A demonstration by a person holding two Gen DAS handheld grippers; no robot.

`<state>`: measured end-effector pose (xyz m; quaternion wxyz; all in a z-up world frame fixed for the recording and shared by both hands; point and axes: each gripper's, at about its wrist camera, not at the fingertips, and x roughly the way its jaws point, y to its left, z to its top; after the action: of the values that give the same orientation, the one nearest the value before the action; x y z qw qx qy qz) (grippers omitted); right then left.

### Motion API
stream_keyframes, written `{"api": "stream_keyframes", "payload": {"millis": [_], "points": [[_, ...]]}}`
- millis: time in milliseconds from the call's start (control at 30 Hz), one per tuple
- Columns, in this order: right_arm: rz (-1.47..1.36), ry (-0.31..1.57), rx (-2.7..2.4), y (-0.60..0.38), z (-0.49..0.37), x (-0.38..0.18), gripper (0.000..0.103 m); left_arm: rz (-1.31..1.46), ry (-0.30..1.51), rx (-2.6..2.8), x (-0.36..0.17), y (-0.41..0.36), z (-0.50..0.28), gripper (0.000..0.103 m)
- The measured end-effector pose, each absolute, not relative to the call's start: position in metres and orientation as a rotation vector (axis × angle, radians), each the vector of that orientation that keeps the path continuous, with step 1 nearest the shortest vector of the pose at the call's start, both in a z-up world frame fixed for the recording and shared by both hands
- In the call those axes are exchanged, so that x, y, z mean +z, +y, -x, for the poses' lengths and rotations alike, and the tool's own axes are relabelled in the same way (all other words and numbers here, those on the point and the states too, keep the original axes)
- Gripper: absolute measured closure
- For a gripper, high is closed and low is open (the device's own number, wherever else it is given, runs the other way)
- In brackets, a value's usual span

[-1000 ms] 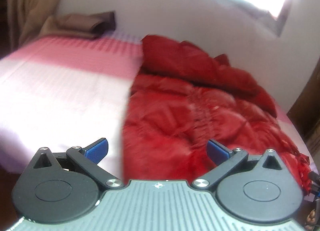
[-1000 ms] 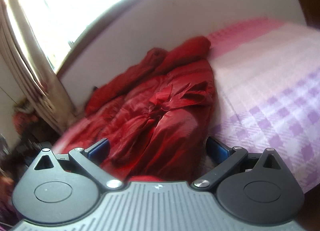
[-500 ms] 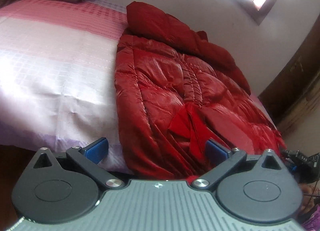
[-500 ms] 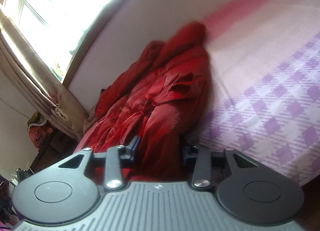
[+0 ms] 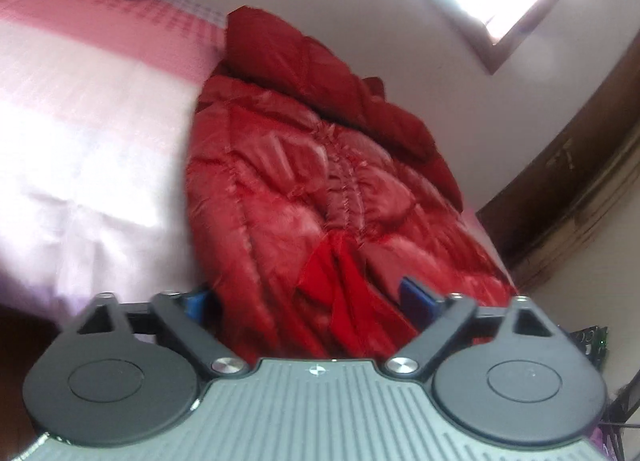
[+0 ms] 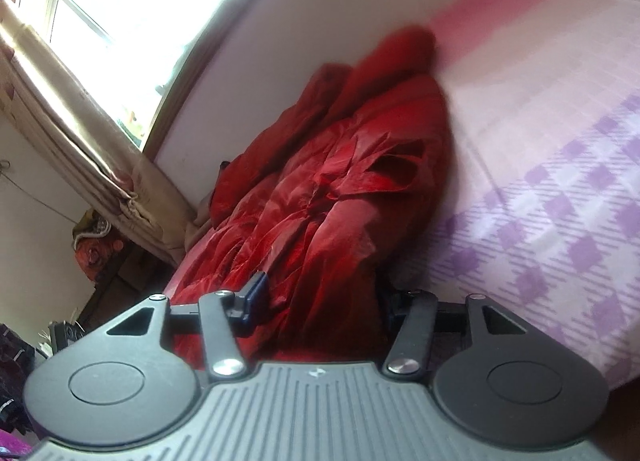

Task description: Fold large clothes

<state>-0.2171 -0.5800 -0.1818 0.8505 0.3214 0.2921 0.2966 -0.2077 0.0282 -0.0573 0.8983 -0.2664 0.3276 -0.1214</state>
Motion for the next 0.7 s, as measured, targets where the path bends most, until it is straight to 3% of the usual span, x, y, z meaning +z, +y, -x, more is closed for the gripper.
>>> {"api": "stream_keyframes", "payload": {"millis": [67,133,267,700], "points": [[-0.637,0.617,0.616,-0.576,0.215,-0.181,0.068,0.514,0.667,-0.231,-0.055,0.022,0.207,0.018],[-0.628,0.61,0.621,-0.575,0.215,-0.183,0.074,0.463,0.68,-0.202,-0.053,0.015,0.207,0.07],[-0.652,0.606,0.632,-0.576,0.221,-0.183,0.083,0.472,0.662,-0.177,-0.047,0.02,0.218,0.075],[-0.803,0.629,0.711,-0.582,0.275,-0.181,0.084,0.542,0.66,-0.184,-0.027,0.039,0.267,0.075]]}}
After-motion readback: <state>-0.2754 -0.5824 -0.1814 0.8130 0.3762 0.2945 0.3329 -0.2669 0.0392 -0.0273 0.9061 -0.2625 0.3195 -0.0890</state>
